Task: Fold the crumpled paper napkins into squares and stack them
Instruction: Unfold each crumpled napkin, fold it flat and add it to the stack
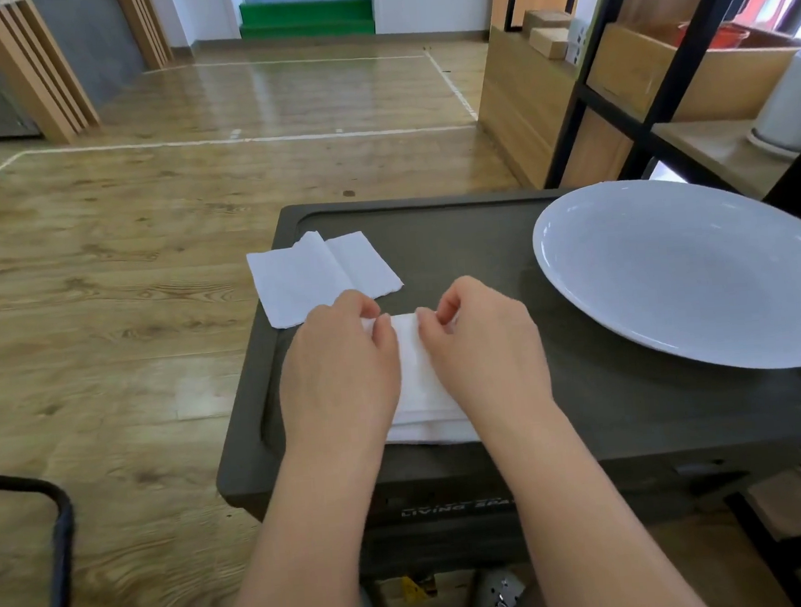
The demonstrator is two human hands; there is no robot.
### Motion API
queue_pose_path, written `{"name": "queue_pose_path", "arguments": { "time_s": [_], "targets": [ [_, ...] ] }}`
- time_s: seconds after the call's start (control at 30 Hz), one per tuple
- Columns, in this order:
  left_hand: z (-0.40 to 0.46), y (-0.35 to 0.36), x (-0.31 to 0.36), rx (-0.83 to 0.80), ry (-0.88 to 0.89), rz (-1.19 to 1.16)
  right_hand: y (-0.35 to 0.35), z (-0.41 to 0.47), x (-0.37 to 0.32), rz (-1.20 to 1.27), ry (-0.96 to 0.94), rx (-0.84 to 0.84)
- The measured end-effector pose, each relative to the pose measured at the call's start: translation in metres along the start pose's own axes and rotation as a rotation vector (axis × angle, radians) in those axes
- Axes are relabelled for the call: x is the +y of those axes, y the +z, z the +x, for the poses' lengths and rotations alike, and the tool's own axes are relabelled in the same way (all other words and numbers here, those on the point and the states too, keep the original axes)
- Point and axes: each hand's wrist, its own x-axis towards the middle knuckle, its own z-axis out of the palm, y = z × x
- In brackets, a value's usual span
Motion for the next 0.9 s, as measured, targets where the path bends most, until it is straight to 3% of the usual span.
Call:
{"name": "queue_pose_path", "arguments": {
  "time_s": [0.17, 0.43, 0.5, 0.6, 0.67, 0.9],
  "targets": [
    [-0.002, -0.002, -0.013, -0.032, -0.095, -0.059, -0.006, 0.001, 0.013, 0.072, 0.084, -0.049],
    [0.008, -0.010, -0.012, -0.121, -0.096, -0.092, -0.006, 0.004, 0.012, 0.040, 0.090, -0.146],
    [0.020, -0.017, -0.019, -0.051, -0.123, -0.156, -0.009, 0.007, 0.013, 0.088, 0.096, -0.139],
    [0.037, -0.024, -0.036, 0.176, -0.215, -0.165, -0.018, 0.012, 0.017, 0.225, 0.117, -0.099],
    [0.045, -0.021, -0.046, 0.210, -0.290, -0.129, -0.024, 0.013, 0.018, 0.306, 0.127, -0.049],
    [0.055, -0.011, -0.053, -0.060, -0.404, 0.094, -0.033, 0.015, 0.022, 0.280, 0.132, 0.006]
  ]
}}
